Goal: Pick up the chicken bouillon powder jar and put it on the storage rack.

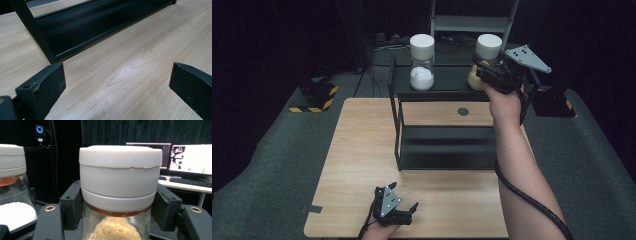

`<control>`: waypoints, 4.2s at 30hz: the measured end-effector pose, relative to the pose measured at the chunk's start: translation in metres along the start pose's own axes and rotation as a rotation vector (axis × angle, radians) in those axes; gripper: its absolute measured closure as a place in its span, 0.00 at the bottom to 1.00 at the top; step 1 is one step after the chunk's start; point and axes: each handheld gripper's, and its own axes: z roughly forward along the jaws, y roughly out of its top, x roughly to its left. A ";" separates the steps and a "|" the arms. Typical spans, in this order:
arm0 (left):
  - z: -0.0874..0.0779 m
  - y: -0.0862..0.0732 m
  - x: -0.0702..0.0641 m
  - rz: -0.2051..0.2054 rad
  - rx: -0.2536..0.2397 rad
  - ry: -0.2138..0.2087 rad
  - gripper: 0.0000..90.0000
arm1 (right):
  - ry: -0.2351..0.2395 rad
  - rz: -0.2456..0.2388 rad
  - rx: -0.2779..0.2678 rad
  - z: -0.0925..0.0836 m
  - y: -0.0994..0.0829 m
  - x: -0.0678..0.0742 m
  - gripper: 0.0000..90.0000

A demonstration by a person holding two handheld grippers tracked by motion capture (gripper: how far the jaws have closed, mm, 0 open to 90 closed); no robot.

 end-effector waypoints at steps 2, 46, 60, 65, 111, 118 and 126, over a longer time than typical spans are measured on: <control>0.000 0.001 -0.001 -0.001 0.004 0.004 0.01 | 0.001 0.001 -0.001 0.000 0.000 0.000 0.38; 0.000 0.000 0.000 0.012 0.003 -0.006 0.01 | 0.008 0.036 0.043 -0.029 0.004 0.004 0.00; 0.000 0.001 -0.002 0.017 0.007 -0.003 0.01 | 0.027 0.004 0.030 -0.064 -0.011 0.014 0.00; 0.000 0.002 -0.002 0.024 0.012 -0.002 0.01 | 0.028 -0.020 0.035 -0.079 -0.021 0.017 0.00; 0.000 0.001 -0.007 0.049 0.009 0.009 0.01 | 0.069 -0.174 0.268 -0.163 -0.159 0.038 0.00; 0.000 0.001 -0.007 0.050 0.009 0.009 0.01 | 0.073 -0.183 0.326 -0.170 -0.183 0.044 0.00; 0.000 0.002 -0.007 0.055 0.011 0.009 0.01 | 0.066 -0.172 0.406 -0.177 -0.208 0.045 0.00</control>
